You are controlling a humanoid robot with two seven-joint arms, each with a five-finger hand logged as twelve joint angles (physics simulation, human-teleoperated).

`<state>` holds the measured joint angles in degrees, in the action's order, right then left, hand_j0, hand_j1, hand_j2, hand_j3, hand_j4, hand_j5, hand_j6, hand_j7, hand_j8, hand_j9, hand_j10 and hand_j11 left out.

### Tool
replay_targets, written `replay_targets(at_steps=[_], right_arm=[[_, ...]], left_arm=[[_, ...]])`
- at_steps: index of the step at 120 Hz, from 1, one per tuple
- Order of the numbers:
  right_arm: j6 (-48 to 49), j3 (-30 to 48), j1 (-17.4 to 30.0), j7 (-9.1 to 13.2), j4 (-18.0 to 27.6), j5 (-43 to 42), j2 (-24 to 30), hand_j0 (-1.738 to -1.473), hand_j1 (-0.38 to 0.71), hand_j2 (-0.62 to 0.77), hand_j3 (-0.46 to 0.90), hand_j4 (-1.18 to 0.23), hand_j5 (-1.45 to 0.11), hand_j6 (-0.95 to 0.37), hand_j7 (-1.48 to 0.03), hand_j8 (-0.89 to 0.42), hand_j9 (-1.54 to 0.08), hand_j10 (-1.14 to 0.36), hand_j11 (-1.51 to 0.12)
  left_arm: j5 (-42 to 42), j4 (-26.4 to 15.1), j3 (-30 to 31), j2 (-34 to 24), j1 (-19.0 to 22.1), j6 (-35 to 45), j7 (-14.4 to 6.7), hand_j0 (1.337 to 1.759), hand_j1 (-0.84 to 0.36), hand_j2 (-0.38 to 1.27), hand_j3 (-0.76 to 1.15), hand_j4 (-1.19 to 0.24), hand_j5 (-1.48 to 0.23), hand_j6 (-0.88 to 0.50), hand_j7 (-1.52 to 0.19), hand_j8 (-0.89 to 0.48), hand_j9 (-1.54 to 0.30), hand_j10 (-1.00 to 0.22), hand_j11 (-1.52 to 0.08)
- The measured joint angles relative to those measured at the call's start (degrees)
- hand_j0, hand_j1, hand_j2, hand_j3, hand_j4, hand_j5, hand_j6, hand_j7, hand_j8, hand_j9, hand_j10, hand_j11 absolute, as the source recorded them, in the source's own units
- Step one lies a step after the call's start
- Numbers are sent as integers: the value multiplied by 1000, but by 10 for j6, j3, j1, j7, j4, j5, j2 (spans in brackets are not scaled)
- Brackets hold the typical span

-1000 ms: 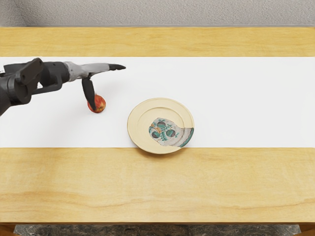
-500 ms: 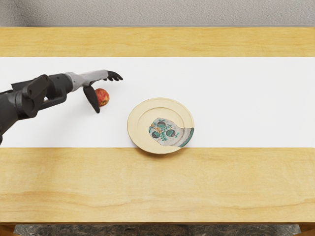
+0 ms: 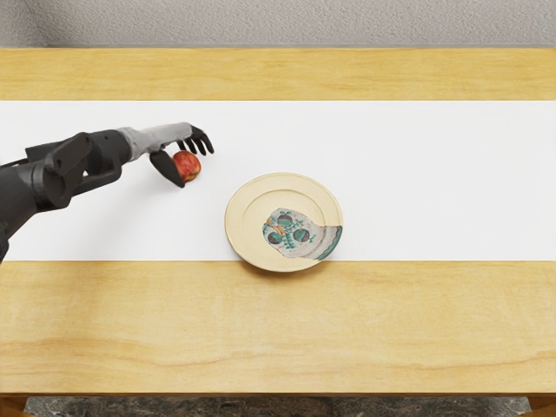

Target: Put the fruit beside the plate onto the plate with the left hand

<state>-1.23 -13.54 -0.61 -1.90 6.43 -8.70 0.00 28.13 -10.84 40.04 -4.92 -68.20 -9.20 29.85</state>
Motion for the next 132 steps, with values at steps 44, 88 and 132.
replay_targets(at_steps=[44,88,132], right_arm=[[0,0,0,0,0,0,0,-1658,-349,0,0,0,0,0,0,0,0,0,0],[0,0,0,0,0,0,0,-1658,-349,0,0,0,0,0,0,0,0,0,0],[0,0,0,0,0,0,0,-1658,-349,0,0,0,0,0,0,0,0,0,0]], left_arm=[[0,-1,1,2,0,0,-4,1656,-238,193,0,-587,-765,-506,-766,-411,-774,-548,-778],[-33,-2,-17,4,-3,-11,-1,1655,-317,412,0,-673,-897,-431,-894,-364,-905,-511,-917],[-43,-19,-115,5,-30,-142,48,1655,-392,522,0,-667,-942,-365,-935,-302,-926,-476,-932]])
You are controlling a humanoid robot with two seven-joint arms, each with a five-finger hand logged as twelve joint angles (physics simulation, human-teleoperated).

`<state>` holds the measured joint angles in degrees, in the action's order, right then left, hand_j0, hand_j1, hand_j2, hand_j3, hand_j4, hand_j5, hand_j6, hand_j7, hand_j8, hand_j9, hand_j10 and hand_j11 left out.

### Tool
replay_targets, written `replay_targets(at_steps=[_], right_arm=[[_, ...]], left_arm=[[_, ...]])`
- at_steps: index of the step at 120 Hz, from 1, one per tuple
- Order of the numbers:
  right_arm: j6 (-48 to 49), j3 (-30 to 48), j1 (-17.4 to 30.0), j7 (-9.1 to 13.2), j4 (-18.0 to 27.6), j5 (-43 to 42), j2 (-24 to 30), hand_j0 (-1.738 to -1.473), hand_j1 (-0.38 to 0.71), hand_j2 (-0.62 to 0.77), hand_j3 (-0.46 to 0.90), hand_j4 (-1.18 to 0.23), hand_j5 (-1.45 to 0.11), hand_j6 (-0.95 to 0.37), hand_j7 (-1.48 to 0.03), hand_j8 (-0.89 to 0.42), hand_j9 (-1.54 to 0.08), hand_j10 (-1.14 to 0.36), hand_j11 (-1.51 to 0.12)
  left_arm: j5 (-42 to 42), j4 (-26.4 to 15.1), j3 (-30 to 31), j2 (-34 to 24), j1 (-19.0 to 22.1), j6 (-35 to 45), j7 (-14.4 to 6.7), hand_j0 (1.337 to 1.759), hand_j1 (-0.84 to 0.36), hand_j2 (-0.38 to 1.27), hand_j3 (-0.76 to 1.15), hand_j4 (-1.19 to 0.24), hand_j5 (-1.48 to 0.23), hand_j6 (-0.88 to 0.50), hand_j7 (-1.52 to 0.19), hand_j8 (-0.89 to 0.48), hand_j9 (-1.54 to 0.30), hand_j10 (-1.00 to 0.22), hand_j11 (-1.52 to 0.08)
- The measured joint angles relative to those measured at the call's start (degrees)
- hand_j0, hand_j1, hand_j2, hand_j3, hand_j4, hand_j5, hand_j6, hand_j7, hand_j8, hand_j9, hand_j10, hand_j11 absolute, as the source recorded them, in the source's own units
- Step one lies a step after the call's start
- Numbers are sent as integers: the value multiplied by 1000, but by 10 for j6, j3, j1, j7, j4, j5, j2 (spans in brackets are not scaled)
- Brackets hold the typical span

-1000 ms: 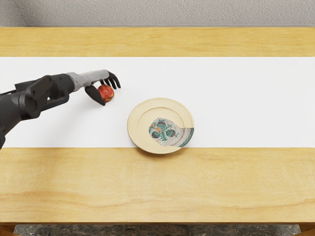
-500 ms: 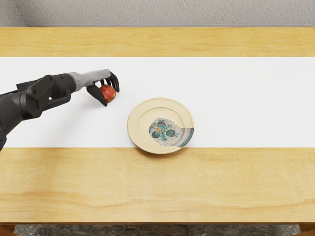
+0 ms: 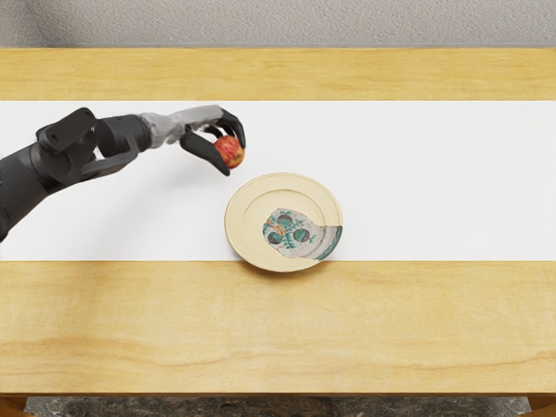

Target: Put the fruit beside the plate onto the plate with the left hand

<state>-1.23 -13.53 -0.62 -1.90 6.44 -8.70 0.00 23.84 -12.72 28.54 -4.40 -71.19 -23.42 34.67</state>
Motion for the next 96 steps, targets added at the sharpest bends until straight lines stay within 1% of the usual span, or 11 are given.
replay_targets(at_steps=[7,28,31,39,45,55,60,66,80,96], right_arm=[[0,0,0,0,0,0,0,-1658,-349,0,0,0,0,0,0,0,0,0,0],[0,0,0,0,0,0,0,-1658,-349,0,0,0,0,0,0,0,0,0,0],[0,0,0,0,0,0,0,-1658,-349,0,0,0,0,0,0,0,0,0,0],[0,0,0,0,0,0,0,-1658,-349,0,0,0,0,0,0,0,0,0,0],[0,0,0,0,0,0,0,-1658,-349,0,0,0,0,0,0,0,0,0,0],[0,0,0,0,0,0,0,-1658,-349,0,0,0,0,0,0,0,0,0,0],[0,0,0,0,0,0,0,-1658,-349,0,0,0,0,0,0,0,0,0,0],[0,0,0,0,0,0,0,-1658,-349,0,0,0,0,0,0,0,0,0,0],[0,0,0,0,0,0,0,-1658,-349,0,0,0,0,0,0,0,0,0,0],[0,0,0,0,0,0,0,-1658,-349,0,0,0,0,0,0,0,0,0,0]], left_arm=[[-1,-24,-5,1,-15,-14,1,1655,-377,484,0,-670,-938,-380,-936,-313,-927,-479,-933],[-1,-72,-9,13,-16,-32,3,1654,-307,449,0,-657,-954,-427,-941,-375,-931,-543,-941],[-1,-77,-10,17,-15,-32,3,1654,-293,421,0,-659,-950,-438,-939,-382,-927,-553,-940],[0,-86,-9,27,-13,-33,3,1655,-275,435,0,-658,-948,-462,-938,-407,-919,-571,-934],[1,-92,-10,30,-12,-34,3,1655,-290,502,0,-654,-953,-465,-942,-413,-912,-583,-928],[1,-103,-10,30,-13,-34,3,1656,-284,517,0,-657,-937,-480,-930,-438,-910,-587,-920],[1,-105,-11,31,-14,-33,3,1656,-271,473,0,-634,-896,-484,-891,-443,-872,-595,-881],[0,-105,-20,33,-10,-30,3,1657,-218,393,0,-567,-794,-450,-789,-418,-775,-537,-782],[-1,-101,-42,33,-7,-14,3,1657,-53,237,0,-390,-538,-324,-536,-306,-528,-373,-531],[-2,-99,-65,24,-6,0,3,1658,84,135,0,-252,-342,-218,-341,-209,-337,-243,-339]])
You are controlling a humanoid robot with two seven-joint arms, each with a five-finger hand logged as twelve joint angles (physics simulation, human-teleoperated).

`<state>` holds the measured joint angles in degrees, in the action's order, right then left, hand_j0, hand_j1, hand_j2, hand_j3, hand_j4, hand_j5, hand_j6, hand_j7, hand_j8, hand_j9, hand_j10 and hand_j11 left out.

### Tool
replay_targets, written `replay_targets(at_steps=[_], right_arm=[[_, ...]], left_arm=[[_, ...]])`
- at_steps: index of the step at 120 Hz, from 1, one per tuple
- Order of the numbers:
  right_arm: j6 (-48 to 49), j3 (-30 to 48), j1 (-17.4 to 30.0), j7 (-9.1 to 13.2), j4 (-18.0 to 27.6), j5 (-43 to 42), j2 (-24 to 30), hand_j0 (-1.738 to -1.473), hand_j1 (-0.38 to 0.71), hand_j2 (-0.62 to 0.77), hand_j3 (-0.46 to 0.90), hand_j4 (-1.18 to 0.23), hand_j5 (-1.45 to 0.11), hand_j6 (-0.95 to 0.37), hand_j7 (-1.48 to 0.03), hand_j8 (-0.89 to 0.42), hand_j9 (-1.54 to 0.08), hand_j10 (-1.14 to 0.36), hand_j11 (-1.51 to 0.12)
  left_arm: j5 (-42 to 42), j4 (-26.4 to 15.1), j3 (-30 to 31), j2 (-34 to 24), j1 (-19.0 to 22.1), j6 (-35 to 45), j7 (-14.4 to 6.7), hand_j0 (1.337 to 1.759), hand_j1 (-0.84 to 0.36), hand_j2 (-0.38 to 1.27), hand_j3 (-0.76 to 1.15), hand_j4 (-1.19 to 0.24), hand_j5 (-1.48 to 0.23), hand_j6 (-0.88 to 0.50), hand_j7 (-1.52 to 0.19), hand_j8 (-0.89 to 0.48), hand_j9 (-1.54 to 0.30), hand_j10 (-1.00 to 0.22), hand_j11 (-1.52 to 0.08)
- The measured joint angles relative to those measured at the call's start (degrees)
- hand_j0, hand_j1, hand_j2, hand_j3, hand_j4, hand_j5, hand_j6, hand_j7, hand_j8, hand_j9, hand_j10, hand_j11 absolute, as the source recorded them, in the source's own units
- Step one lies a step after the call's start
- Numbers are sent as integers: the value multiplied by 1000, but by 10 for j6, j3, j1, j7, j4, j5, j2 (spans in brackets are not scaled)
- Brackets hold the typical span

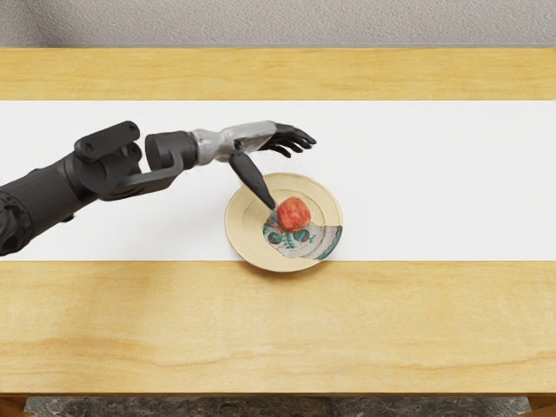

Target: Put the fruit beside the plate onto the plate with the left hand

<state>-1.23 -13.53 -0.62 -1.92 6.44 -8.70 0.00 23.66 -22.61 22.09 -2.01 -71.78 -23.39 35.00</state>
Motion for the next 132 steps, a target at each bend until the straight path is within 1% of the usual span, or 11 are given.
replay_targets(at_steps=[19,29,42,47,61,70,81,86,110,132], right_arm=[[0,0,0,0,0,0,0,-1658,-349,0,0,0,0,-1,0,0,0,0,0],[0,0,0,0,0,0,0,-1658,-349,0,0,0,0,0,0,0,0,0,0],[0,0,0,0,0,0,0,-1658,-349,0,0,0,0,0,0,0,0,0,0],[0,0,0,0,0,0,0,-1658,-349,0,0,0,0,0,0,0,0,0,0],[0,0,0,0,0,0,0,-1658,-349,0,0,0,0,0,0,0,0,0,0],[0,0,0,0,0,0,0,-1658,-349,0,0,0,0,0,0,0,0,0,0],[0,0,0,0,0,0,0,-1658,-349,0,0,0,0,0,0,0,0,0,0],[0,0,0,0,0,0,0,-1658,-349,0,0,0,0,0,0,0,0,0,0],[0,0,0,0,0,0,0,-1658,-349,0,0,0,0,0,0,0,0,0,0],[0,0,0,0,0,0,0,-1658,-349,0,0,0,0,0,0,0,0,0,0]], left_arm=[[-1,2,-26,-48,2,5,0,1658,172,73,0,-165,-219,-149,-218,-145,-216,-160,-217],[-1,2,-49,-80,24,5,0,1658,197,55,0,-140,-183,-130,-183,-126,-181,-136,-182],[-1,2,-74,-110,40,6,0,1658,218,41,0,-119,-154,-114,-154,-112,-153,-117,-153],[-2,2,-82,-127,53,6,0,1658,223,37,0,-114,-147,-110,-146,-108,-146,-112,-146],[-2,3,-113,-150,91,6,0,1658,233,30,0,-104,-133,-102,-133,-101,-132,-102,-132],[-3,3,-141,-169,131,6,0,1658,237,27,0,-100,-127,-99,-127,-98,-127,-99,-127],[-5,4,-176,-179,171,6,0,1658,240,25,0,-97,-123,-96,-123,-95,-122,-95,-122],[-10,7,-186,-179,179,6,0,1658,241,24,0,-96,-121,-95,-121,-95,-121,-94,-121],[-79,15,-204,-191,208,6,0,1658,244,22,0,-93,-117,-93,-117,-92,-117,-91,-117],[-104,19,-207,-194,210,6,0,1658,246,21,0,-91,-115,-91,-115,-91,-115,-90,-114]])
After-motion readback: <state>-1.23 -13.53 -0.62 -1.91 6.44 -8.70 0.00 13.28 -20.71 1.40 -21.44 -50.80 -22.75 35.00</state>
